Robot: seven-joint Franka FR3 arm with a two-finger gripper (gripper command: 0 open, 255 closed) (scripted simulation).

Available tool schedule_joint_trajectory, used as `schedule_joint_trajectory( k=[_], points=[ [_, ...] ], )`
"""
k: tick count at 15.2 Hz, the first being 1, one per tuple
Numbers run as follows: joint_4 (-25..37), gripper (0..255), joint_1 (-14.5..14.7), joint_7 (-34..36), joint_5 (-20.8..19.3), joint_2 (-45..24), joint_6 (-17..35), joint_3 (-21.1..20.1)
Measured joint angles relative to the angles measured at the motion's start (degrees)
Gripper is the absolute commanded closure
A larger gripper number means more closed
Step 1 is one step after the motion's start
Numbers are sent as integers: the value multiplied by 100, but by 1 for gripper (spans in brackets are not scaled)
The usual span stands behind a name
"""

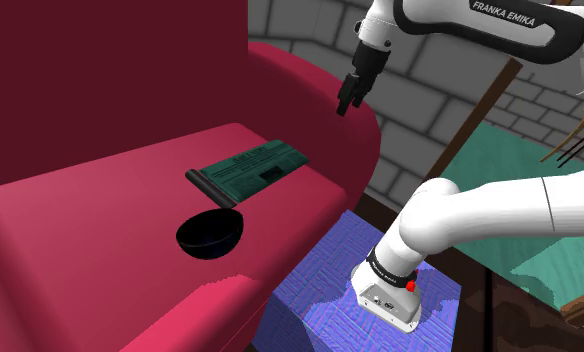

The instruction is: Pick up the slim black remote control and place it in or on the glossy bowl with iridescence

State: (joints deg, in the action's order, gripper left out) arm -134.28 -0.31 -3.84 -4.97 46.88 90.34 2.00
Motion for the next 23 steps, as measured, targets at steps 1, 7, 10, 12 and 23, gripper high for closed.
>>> schedule_joint_trajectory(
  k=[1, 7, 10, 12, 23],
  points=[
    [0, 0, 0, 0, 0, 0, 0, 0],
    [-537, 0, 95, 674, 384, -164, 626, -408],
    [-792, 0, 182, 1109, 635, -379, 1064, -700],
    [-922, 0, 236, 1379, 792, -543, 1346, -881],
    [-1147, 0, 453, 2817, 1427, -2134, 3177, -1890]
  ],
)
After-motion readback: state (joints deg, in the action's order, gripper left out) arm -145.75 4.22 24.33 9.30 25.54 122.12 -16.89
